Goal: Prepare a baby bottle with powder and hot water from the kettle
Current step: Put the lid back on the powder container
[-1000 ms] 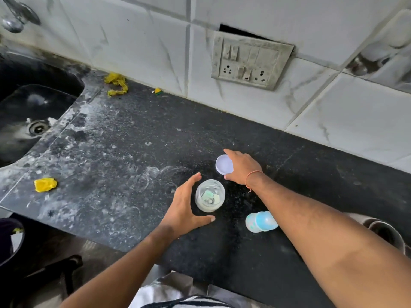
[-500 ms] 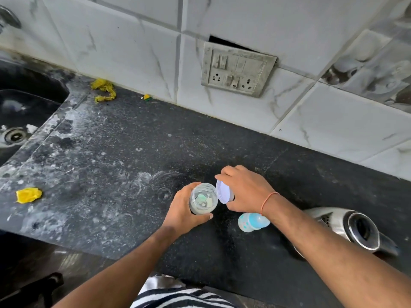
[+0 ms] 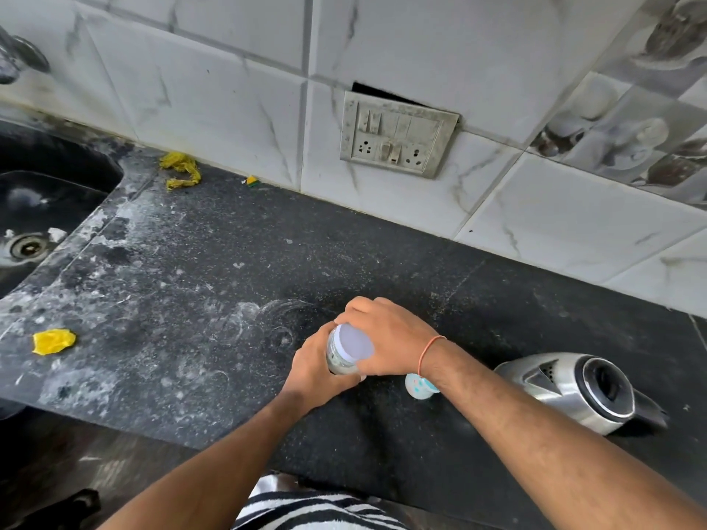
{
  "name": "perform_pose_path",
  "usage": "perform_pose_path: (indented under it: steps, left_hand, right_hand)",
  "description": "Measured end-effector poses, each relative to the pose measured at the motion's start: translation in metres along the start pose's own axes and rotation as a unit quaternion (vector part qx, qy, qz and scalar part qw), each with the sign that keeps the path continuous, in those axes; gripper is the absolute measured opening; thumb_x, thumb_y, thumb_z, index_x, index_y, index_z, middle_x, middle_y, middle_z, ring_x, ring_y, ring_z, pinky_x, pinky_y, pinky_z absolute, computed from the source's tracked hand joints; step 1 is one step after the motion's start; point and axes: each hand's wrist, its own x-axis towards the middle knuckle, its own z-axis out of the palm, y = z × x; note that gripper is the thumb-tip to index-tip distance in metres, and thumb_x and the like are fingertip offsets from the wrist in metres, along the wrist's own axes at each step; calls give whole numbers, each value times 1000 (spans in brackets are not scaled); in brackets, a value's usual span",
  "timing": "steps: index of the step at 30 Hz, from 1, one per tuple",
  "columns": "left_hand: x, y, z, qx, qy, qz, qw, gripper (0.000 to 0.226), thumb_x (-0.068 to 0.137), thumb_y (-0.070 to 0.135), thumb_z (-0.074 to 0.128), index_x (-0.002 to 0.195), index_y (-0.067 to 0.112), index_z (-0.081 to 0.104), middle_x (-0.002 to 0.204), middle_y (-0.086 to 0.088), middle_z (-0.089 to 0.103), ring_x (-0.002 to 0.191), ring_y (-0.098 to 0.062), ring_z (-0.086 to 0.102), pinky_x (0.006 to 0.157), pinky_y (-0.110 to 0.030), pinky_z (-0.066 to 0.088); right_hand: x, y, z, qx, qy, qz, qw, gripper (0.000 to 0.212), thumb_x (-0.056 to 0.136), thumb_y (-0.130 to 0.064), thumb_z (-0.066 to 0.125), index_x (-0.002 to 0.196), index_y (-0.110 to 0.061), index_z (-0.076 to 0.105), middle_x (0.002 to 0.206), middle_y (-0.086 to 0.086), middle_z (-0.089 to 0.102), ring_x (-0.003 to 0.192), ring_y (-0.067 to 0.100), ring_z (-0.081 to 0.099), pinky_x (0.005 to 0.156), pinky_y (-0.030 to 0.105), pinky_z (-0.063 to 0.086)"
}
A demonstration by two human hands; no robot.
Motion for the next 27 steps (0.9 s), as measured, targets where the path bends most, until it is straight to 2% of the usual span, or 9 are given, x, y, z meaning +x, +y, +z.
perform_pose_path:
  steps: [4, 10, 13, 16, 18, 21, 22, 24, 27]
  left_hand:
    - [1, 0, 1, -5, -1, -7, 1000, 92, 61, 53, 99, 140, 46, 54, 123, 28, 68, 116, 6, 65, 96, -30, 57]
    - [2, -4, 2, 12, 0, -10, 1000, 97, 60, 56, 98, 145, 45, 52, 128, 24, 67, 119, -2, 65, 100, -38, 58]
    - [1, -2, 2, 15, -1, -8, 1000, 96, 61, 56, 97, 144, 49, 49, 130, 25, 65, 121, -2, 64, 102, -37, 57]
    - [1, -1, 1, 19, -1, -8, 1000, 90, 61, 53, 97, 138, 50, 51, 126, 26, 66, 117, -1, 65, 98, -39, 59]
    - [1, 0, 0, 21, -1, -6, 1000, 89, 62, 52, 97, 138, 50, 51, 125, 26, 67, 116, -1, 66, 97, -41, 59]
    - [0, -1, 1, 26, 1, 0, 1000, 94, 64, 56, 96, 145, 47, 48, 131, 24, 66, 122, -4, 65, 100, -43, 59]
    - [0, -1, 2, 29, 3, 0, 1000, 96, 64, 58, 95, 146, 44, 48, 132, 23, 66, 123, -4, 65, 101, -43, 58]
    - [0, -2, 3, 31, 5, -5, 999, 93, 62, 58, 95, 142, 42, 50, 128, 23, 66, 120, -4, 65, 100, -43, 59]
    - [0, -2, 2, 23, 7, -11, 1000, 90, 61, 51, 97, 139, 46, 53, 124, 26, 68, 115, -1, 67, 96, -40, 60]
  right_hand:
    - [6, -3, 0, -8, -8, 2, 1000, 72, 71, -49, 88, 137, -34, 63, 124, -12, 52, 92, 18, 48, 88, 33, 52]
    - [8, -8, 0, -23, -22, 26, 999, 66, 74, -46, 87, 135, -27, 68, 125, -6, 55, 97, 21, 52, 88, 37, 54]
    - [7, -12, 0, -33, -26, 73, 996, 60, 79, -58, 82, 125, -22, 70, 120, -2, 55, 98, 24, 59, 84, 39, 54]
    - [6, -19, 1, -55, -27, 121, 991, 68, 83, -72, 74, 122, -16, 68, 116, 3, 55, 95, 27, 62, 79, 38, 49]
    - [5, -20, 1, -67, -26, 126, 989, 80, 80, -79, 73, 128, -16, 66, 121, 2, 55, 102, 28, 61, 84, 41, 54]
    - [1, -16, 1, -41, -29, 68, 996, 97, 76, -70, 82, 157, -28, 46, 150, -8, 45, 122, 28, 56, 94, 49, 59]
    - [-1, -15, 0, -39, -30, 40, 998, 96, 79, -63, 82, 161, -34, 41, 155, -12, 42, 126, 26, 54, 95, 50, 59]
    - [-4, -13, -1, -56, -31, 5, 998, 82, 86, -55, 78, 159, -43, 42, 152, -16, 46, 125, 23, 54, 92, 47, 59]
    - [-5, -14, 0, -67, -17, 58, 996, 67, 87, -66, 72, 145, -38, 54, 133, -10, 54, 117, 23, 57, 79, 39, 53]
